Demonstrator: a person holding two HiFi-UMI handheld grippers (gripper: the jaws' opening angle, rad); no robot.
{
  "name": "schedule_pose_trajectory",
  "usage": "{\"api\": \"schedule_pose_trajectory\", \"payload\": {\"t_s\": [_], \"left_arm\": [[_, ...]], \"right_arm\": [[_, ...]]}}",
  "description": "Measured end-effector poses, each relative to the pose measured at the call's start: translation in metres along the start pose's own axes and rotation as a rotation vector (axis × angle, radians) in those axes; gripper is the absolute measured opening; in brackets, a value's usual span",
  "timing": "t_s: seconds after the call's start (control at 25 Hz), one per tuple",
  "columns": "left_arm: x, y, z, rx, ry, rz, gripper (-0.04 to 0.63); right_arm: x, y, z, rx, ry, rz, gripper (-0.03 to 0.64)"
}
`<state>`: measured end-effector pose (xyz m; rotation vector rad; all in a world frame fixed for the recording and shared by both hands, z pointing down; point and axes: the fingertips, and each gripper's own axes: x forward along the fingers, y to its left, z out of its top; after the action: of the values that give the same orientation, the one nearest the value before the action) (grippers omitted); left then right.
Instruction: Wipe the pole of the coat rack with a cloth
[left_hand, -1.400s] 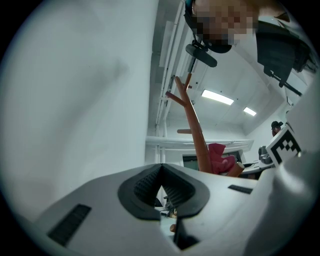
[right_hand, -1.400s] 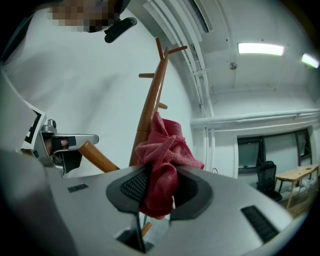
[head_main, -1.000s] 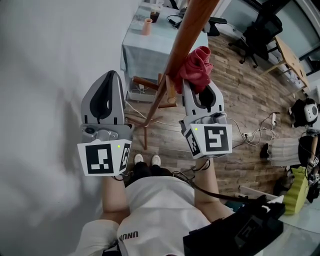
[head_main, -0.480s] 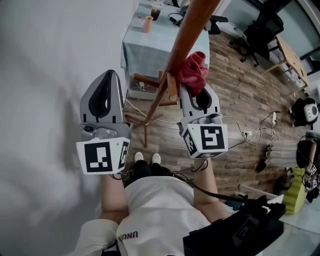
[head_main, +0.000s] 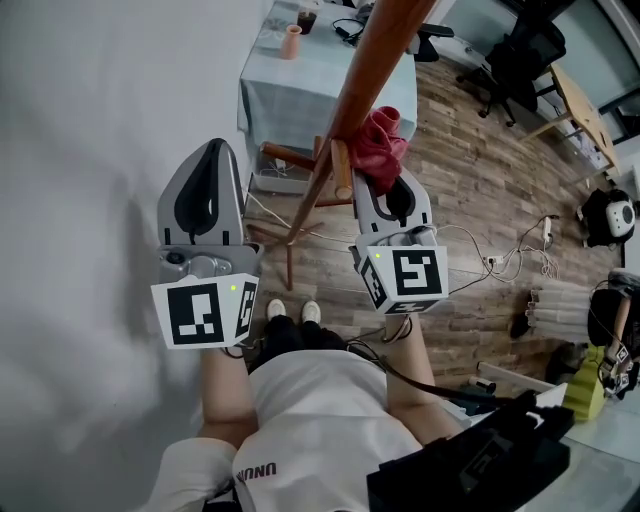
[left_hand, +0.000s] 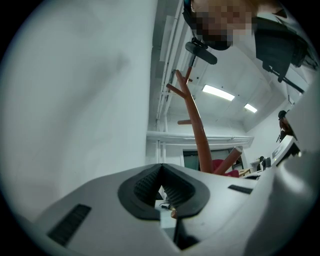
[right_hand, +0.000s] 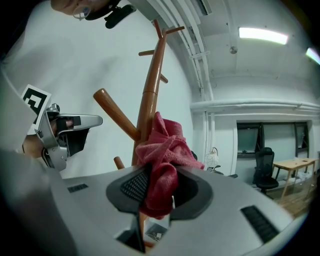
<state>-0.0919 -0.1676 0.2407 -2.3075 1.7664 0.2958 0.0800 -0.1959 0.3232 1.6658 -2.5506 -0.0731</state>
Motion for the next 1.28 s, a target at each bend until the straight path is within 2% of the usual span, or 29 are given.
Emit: {"api": "schedule_pose_trajectory", "payload": {"t_s": [0.24, 0.4, 0.88, 1.28], "left_arm": [[0.001, -0.002, -0.003, -0.027, 0.022, -0.013, 0.013], [-0.003, 0.000, -0.009, -0.004, 0.045, -0.001, 0.012], [-0.004, 0.003, -0.014, -0.028, 0.063, 0.015, 0.013], [-0.009, 0.004, -0.022, -0.010, 0.096, 0.022, 0.014]], "right_arm": [[-0.001, 0.005, -0.009, 0.004, 0.037, -0.001, 0.114], [-0.001, 0.008, -0.016, 0.007, 0.057, 0.003, 0.114], [0.001, 0.013, -0.035, 0.018, 0.112, 0.013, 0.114], [0.000, 0.018, -0.052, 0.038, 0.166, 0.017, 0.113]]}}
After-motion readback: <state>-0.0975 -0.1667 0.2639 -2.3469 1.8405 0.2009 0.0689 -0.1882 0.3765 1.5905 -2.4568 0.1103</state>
